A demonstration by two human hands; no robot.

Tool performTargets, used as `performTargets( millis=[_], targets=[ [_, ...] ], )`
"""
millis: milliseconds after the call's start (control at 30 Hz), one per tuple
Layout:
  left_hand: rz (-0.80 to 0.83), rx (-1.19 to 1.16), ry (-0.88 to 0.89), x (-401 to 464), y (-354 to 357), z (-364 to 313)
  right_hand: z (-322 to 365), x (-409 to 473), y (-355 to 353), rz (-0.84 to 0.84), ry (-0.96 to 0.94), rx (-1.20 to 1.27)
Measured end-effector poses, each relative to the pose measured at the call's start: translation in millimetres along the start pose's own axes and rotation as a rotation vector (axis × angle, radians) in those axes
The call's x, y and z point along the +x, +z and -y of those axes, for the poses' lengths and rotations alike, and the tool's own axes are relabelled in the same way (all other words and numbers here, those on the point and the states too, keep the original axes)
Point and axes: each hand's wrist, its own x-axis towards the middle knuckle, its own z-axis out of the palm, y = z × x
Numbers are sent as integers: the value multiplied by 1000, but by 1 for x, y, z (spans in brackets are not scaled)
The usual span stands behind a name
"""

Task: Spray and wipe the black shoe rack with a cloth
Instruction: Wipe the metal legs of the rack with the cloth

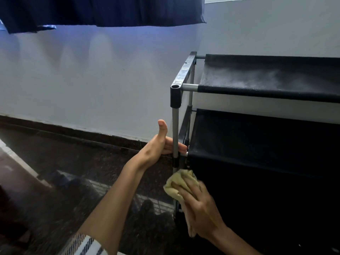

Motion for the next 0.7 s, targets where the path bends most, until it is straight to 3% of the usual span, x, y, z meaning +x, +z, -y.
performTargets(
  millis=[100,267,333,500,633,700],
  targets=[
    [-26,6,5,-3,3,0,6,16,-1,-68,45,-18],
    [-99,-41,57,-9,9,9,-8,-21,16,297,176,-113],
    [-136,-104,112,-10,13,17,-6,-37,18,333,230,-129],
    [-317,-363,211,-14,20,49,4,-46,16,50,104,-92],
    [-116,-363,120,-15,21,81,7,-14,24,-171,-93,-266],
    [-30,-287,27,-12,23,89,3,1,34,-180,-130,-392]
  ],
)
